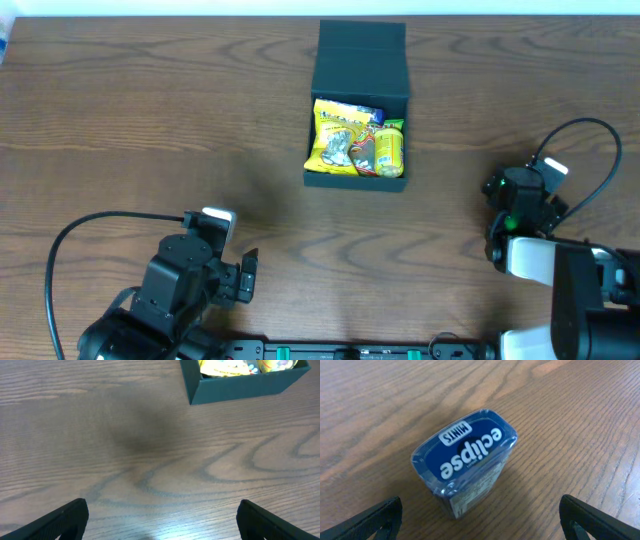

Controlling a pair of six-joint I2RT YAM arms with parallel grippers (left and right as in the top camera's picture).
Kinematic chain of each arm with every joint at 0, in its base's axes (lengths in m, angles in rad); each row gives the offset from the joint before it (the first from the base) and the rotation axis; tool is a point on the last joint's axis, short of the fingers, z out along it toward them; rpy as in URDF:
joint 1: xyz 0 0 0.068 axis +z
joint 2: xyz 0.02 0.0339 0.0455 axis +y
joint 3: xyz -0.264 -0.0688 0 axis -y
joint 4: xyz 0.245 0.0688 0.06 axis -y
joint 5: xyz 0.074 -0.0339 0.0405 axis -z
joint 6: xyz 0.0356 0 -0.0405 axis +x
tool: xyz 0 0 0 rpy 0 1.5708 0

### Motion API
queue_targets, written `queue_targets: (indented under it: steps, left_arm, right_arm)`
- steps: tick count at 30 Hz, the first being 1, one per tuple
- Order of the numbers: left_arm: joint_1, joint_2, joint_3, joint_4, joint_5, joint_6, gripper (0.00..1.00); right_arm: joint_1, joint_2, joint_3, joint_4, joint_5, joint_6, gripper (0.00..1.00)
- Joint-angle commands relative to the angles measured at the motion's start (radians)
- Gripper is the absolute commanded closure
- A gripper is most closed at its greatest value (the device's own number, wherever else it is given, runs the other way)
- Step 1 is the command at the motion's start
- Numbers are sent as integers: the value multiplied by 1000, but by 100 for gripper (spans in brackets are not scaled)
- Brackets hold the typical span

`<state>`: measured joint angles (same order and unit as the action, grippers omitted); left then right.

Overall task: Pack container
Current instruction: 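Lower the right gripper over the blue Eclipse mints tin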

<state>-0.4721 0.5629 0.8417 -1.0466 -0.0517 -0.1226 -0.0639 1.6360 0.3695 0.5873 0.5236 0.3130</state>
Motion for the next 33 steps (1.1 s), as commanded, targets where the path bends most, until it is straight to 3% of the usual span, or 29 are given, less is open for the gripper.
queue_targets:
  steps: [1, 20, 23, 25, 28, 33]
  left_arm:
    - [5, -2, -2, 0, 0, 11, 4]
    - [5, -2, -2, 0, 0, 11, 4]
    - [5, -2, -2, 0, 0, 11, 4]
    - [5, -2, -2, 0, 0, 11, 5]
    - [5, -2, -2, 0, 0, 11, 4]
    - [5, -2, -2, 0, 0, 11, 4]
  right_arm:
    - [-18, 27, 18, 5, -8, -27, 1]
    - [-25, 72, 81, 9, -9, -58, 1]
    - [-25, 72, 82, 12, -9, -61, 4]
    - [-25, 72, 82, 13, -8, -61, 11]
    - [-25, 72, 82, 13, -8, -61, 28]
    - [-25, 72, 82, 11, -8, -61, 41]
